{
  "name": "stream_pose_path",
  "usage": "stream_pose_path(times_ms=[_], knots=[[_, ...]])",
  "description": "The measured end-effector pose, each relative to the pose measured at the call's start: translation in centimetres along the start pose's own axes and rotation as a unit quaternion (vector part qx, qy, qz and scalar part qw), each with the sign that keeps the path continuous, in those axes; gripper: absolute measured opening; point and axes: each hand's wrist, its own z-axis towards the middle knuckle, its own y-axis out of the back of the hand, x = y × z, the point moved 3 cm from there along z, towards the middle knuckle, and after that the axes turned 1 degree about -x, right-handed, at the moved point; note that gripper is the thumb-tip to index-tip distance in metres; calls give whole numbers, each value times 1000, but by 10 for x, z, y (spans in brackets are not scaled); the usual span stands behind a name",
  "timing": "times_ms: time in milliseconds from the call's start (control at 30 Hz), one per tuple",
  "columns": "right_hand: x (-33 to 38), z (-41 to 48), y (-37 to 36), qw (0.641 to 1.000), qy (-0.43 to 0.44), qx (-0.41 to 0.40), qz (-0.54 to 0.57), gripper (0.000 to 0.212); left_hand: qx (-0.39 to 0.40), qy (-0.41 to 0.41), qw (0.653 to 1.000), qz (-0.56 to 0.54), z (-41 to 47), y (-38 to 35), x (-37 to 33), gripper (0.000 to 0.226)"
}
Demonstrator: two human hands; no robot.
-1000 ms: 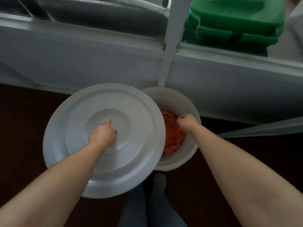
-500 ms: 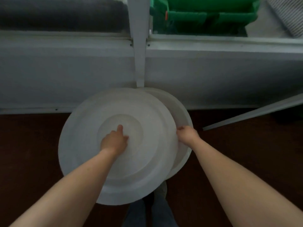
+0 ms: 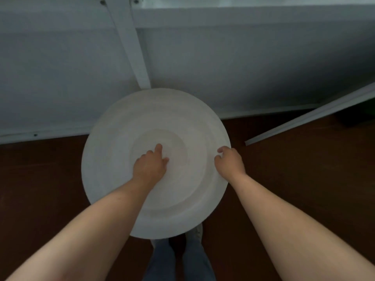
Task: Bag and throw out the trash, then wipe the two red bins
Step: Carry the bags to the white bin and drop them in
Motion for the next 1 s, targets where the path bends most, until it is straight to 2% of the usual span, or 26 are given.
stream_pose_path(times_ms=[233, 433, 700, 767, 900, 1000], knots=[[-12, 11, -10, 1000, 4, 4, 11, 44, -12, 2, 1000, 22, 15, -10, -4, 58], [-9, 10, -10, 1000, 6, -5, 22, 43, -6, 10, 1000, -9, 21, -10, -4, 60], [-3, -5, -5, 999, -12, 20, 29, 44, 64, 25, 997, -27, 14, -3, 3, 74], [7, -17, 4, 999, -13, 27, 33, 45, 76, 38, 996, -18, 0, 12, 8, 78], [40, -54, 31, 999, -1, 54, 8, 47, 103, 56, 993, -21, -39, 62, 18, 60], [77, -90, 55, 996, 5, 83, -22, 48, 140, 74, 986, -48, -86, 113, 25, 58]])
